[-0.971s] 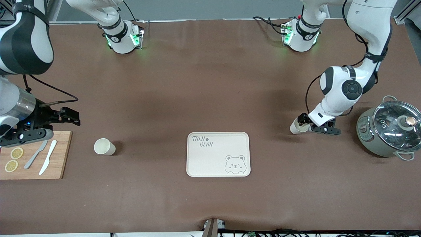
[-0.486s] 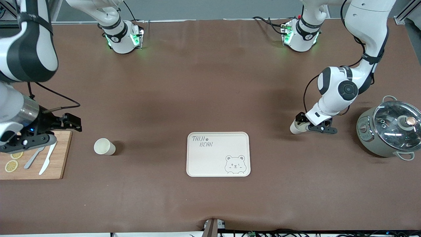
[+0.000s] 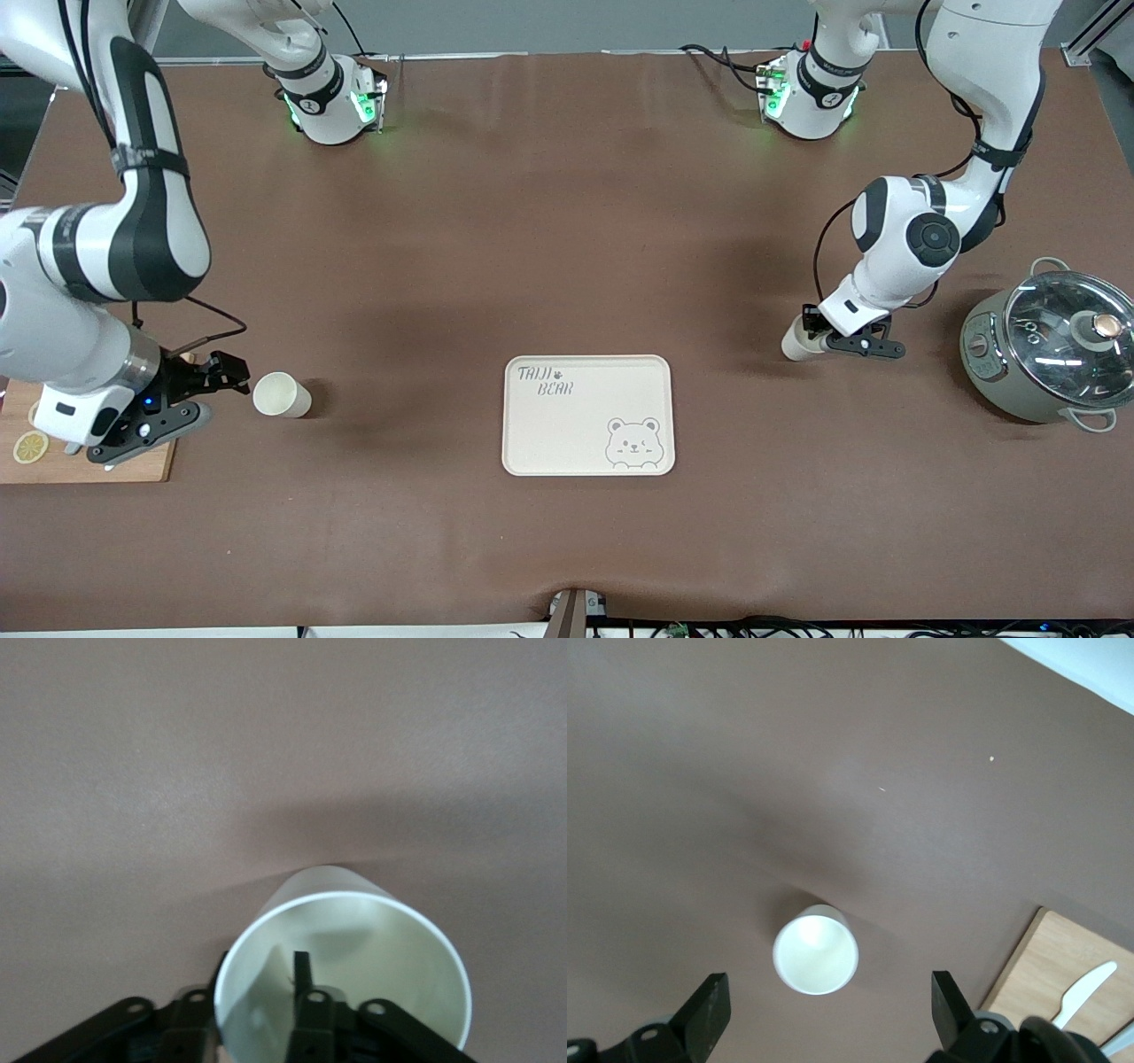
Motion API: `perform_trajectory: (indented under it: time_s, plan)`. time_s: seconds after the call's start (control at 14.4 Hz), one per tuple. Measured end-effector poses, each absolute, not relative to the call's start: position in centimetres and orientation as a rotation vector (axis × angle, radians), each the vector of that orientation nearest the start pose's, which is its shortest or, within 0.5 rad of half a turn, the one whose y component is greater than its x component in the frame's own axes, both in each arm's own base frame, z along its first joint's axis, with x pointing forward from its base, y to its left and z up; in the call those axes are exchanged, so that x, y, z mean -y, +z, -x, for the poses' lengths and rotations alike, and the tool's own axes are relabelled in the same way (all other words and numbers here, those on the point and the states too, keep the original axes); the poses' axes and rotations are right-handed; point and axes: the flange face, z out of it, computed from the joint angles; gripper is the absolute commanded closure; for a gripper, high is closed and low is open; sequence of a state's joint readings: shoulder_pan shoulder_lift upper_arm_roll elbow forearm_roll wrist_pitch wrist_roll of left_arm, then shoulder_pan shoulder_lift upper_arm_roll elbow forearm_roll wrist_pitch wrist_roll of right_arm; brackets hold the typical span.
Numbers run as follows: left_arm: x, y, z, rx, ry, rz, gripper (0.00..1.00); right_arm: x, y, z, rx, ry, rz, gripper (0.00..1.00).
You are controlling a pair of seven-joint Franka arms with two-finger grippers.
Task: Place white IKEA cup upright on tray with both arms
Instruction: 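Grasp the cup with the left gripper while the right gripper reaches the other cup, then carry the cup to the tray with the left gripper while the right gripper grasps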
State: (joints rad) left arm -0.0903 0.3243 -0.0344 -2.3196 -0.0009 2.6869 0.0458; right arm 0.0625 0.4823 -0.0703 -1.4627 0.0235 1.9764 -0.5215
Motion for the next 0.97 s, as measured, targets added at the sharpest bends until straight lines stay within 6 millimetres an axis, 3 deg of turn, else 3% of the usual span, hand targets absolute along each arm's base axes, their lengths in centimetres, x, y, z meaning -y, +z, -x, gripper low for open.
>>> perform_trajectory:
  time_s: [0.21,0.42,0.76,0.97]
  plan:
    - [6.6,20.5,-52.4,-0.263,-0.075,3.143,1.0,3.7,37.7,-70.4,0.865,-0.036,3.044,0.0]
    - [6.5,20.9,-52.8,-0.259,-0.095,3.143,1.0,6.3,35.0,-70.4,0.919,-0.032,3.029,0.0]
    - [6.8,23.4,-55.5,-0.242,-0.184,3.143,1.0,4.9,30.9,-70.2,0.944,-0.055,3.01,0.0]
    - [8.3,26.1,-57.6,-0.189,-0.144,3.153,1.0,4.3,29.0,-69.5,0.955,-0.056,3.006,0.0]
